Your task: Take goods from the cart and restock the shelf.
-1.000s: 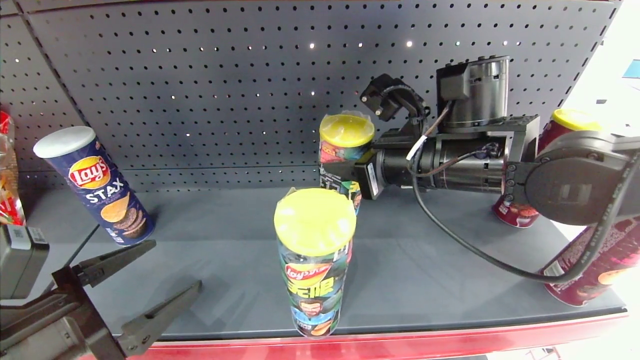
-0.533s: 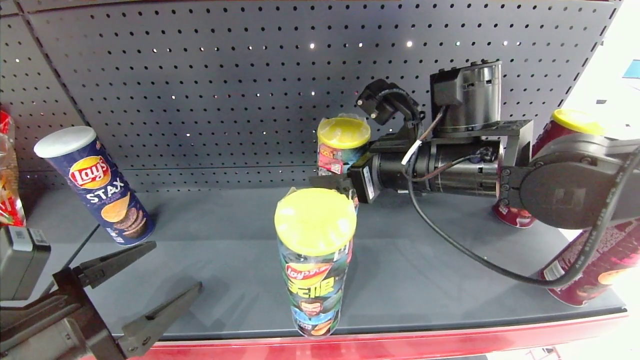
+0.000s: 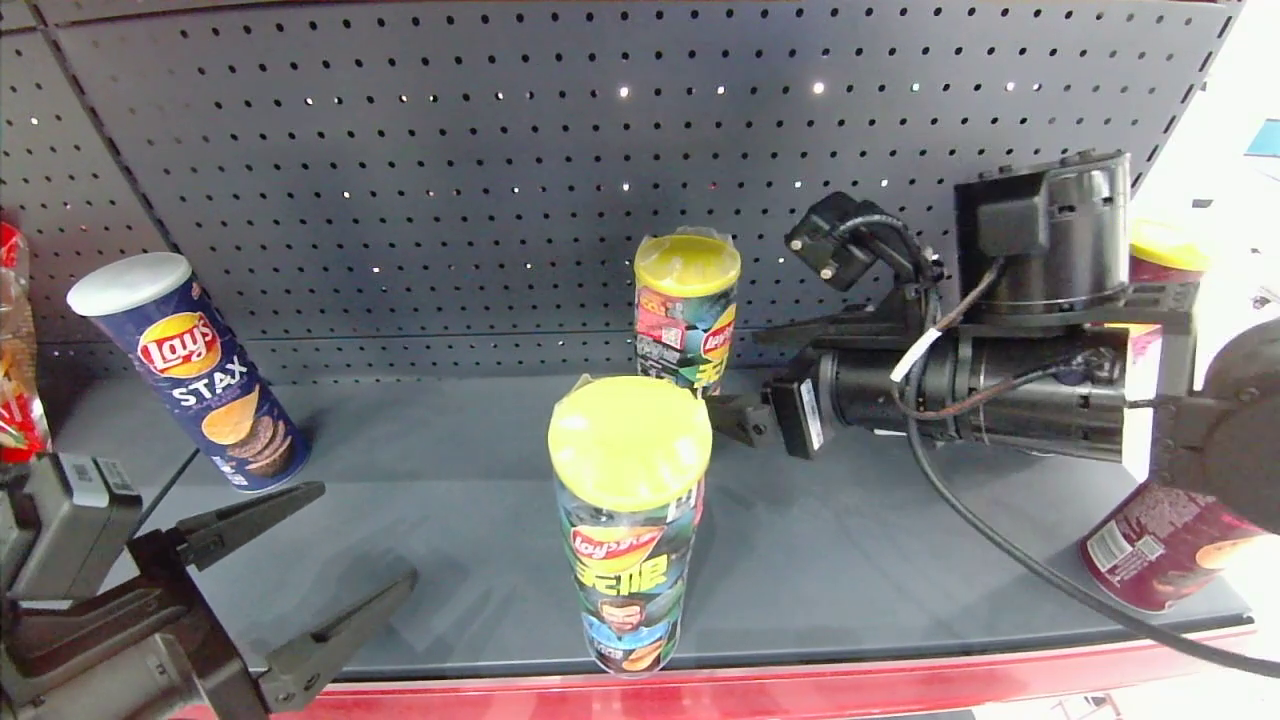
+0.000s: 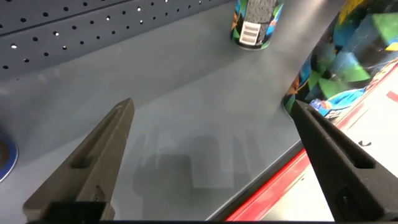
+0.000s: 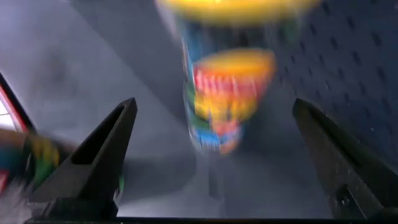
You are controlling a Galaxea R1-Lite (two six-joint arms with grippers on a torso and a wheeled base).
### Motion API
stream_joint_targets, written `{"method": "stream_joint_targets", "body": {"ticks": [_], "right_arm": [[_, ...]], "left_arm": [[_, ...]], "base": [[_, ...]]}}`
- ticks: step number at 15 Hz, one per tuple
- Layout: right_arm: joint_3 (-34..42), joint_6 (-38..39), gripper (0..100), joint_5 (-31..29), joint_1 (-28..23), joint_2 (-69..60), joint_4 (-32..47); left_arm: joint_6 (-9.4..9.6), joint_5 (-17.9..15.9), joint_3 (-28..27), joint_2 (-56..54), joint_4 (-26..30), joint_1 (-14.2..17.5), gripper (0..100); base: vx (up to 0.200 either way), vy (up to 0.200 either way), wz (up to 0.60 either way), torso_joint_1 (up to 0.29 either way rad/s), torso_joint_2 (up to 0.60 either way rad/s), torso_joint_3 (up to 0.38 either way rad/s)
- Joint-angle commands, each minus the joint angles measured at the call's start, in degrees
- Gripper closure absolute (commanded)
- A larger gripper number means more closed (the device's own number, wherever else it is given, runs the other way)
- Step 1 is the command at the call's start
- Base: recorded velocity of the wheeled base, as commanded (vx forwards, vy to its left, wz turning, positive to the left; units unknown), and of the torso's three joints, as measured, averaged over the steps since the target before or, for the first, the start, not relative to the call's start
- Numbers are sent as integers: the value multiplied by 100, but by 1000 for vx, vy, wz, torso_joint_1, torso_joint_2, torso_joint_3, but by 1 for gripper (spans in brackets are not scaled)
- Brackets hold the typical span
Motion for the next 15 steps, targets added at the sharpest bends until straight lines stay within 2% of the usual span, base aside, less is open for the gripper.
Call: {"method": "stream_joint_targets", "body": {"ticks": [1,3,6,9,12,15], "right_arm": [[589,23,0,-156,-8,-706,-6],[1073,14,0,-218,-43,-1224,3],[1653,5,0,-385,1,-1778,12],[2127,-12,0,-420,18,-2332,12],[2461,-30,0,-411,53,-2833,12],[2839,-65,0,-420,89,-3281,21]], "left_arm": [[52,-23,-51,238,-5,-20,0],[166,-85,-157,511,-13,-29,0],[175,-340,-297,774,-13,-55,0],[183,-349,-508,1082,-13,-161,0],[183,-349,-658,1328,-13,-442,0],[183,-349,-825,1539,-22,-459,0]], "base": [[0,0,0,0,0,0],[0,0,0,0,0,0],[0,0,0,0,0,0],[0,0,0,0,0,0],[0,0,0,0,0,0],[0,0,0,0,0,0]]}}
